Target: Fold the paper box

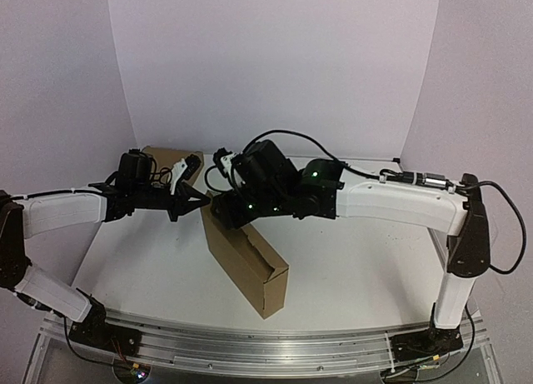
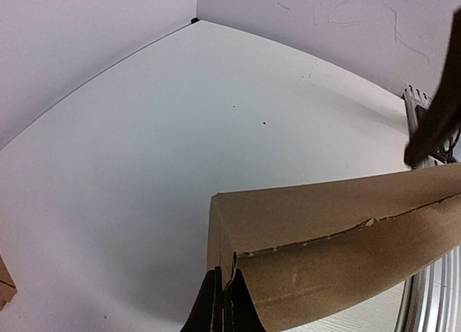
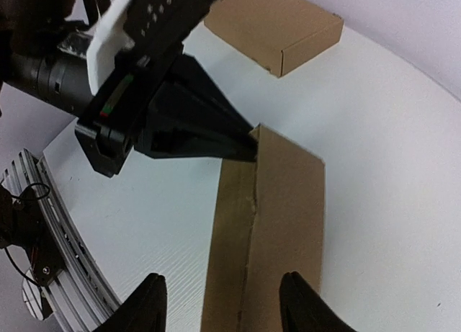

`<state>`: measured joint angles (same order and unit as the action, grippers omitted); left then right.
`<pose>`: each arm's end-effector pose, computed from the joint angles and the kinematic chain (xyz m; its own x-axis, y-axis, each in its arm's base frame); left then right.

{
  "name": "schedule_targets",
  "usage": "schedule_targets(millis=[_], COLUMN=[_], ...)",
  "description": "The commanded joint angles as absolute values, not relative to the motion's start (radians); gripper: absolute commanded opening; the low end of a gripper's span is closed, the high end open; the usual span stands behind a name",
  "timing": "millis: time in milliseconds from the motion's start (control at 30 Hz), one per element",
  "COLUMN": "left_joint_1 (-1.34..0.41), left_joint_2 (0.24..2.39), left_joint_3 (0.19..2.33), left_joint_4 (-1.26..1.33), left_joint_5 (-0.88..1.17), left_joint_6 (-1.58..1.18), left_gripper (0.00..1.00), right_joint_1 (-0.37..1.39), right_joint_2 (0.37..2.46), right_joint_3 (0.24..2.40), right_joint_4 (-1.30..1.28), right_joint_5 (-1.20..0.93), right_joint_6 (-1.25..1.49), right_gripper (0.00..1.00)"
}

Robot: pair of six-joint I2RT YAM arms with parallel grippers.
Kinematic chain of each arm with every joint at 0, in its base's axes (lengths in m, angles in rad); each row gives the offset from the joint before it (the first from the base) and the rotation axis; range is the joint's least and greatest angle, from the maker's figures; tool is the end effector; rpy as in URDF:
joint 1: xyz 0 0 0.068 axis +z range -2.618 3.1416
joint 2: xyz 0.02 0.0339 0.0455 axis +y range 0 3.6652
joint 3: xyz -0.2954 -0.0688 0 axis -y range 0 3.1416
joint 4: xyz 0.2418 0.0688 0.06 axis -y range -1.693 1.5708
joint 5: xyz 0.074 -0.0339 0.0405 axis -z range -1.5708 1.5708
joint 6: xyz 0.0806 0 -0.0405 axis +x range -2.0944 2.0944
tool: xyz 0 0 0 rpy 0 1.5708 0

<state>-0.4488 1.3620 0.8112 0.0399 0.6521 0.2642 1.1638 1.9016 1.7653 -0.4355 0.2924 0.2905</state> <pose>0.2641 -0.1815 0.2596 -0.2107 0.3318 -0.9195 0.9083 0.4141 -0.0586 0.2156 0.4415 0.3377 -0.4296 -0.3038 -0.8504 -0.6892 0.7188 0.0914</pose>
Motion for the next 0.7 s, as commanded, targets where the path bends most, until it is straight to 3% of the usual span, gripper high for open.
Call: schedule_targets(millis=[0, 167, 267, 400, 467, 667], left_joint_1=[-0.462, -0.462, -0.461, -0.460, -0.458, -0.424], left_joint_2=[1.366, 1.353, 1.355, 1.341, 1.321, 1.239], left_joint_3=[0.745, 0.726, 0.728, 0.741, 0.748, 0.787], left_joint_4=[-0.103, -0.093, -0.098, -0.121, -0.140, -0.260], left_joint_5=[0.632, 0.634, 0.652, 0.685, 0.697, 0.827], left_joint_6=[0.249, 0.236, 0.236, 0.264, 0.287, 0.416], left_gripper=[0.00, 0.00, 0.01, 0.11, 0.18, 0.52], right_joint_1=[1.191, 1.195, 1.211, 1.238, 1.255, 1.276], right_joint_2=[1.917, 1.953, 1.989, 2.006, 2.010, 2.014], right_joint_3=[1.784, 1.752, 1.754, 1.695, 1.652, 1.567], right_joint_4=[-0.455, -0.436, -0.436, -0.437, -0.440, -0.454], right_joint_5=[0.374, 0.426, 0.429, 0.495, 0.542, 0.595], right_joint_6=[0.366, 0.362, 0.330, 0.299, 0.285, 0.250], right_gripper=[0.47, 0.24, 0.20, 0.17, 0.14, 0.12])
